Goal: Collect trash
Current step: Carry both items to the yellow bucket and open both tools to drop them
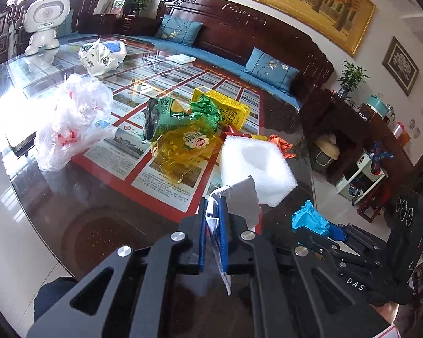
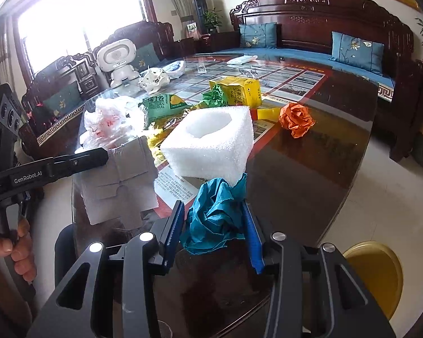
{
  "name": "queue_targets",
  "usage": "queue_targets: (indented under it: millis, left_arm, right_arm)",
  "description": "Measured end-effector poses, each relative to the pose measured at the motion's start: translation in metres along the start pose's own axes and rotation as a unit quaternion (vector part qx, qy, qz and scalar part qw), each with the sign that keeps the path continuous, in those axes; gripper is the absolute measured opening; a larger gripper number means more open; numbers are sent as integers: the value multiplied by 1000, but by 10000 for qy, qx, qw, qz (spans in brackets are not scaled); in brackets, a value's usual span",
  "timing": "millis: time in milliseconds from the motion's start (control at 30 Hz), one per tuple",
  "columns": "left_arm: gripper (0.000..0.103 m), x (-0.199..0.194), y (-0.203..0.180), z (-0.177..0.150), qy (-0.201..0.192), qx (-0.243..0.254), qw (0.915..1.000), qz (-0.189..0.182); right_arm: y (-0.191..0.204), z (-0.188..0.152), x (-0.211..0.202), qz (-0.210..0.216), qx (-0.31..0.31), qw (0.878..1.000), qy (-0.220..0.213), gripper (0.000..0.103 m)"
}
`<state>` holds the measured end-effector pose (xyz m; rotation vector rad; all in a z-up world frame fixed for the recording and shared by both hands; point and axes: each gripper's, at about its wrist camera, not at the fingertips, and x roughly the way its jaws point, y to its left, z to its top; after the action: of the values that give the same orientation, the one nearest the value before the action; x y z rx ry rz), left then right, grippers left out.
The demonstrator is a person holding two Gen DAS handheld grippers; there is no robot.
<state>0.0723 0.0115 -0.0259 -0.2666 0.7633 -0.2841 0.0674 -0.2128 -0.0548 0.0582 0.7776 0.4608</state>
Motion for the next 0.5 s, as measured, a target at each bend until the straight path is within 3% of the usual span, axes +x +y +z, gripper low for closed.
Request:
queue_targets:
  millis: [200,500]
  left_arm:
    - [6,-8,-21,-1,-162,426,9988,165]
    - [6,-24,-66,1,-337,1006,9942,-148]
  right_arm:
    - [-4,-3,-14,-36,31,9999,-149,40]
    - [-21,-9,-46,-131,183,9990,-397,40]
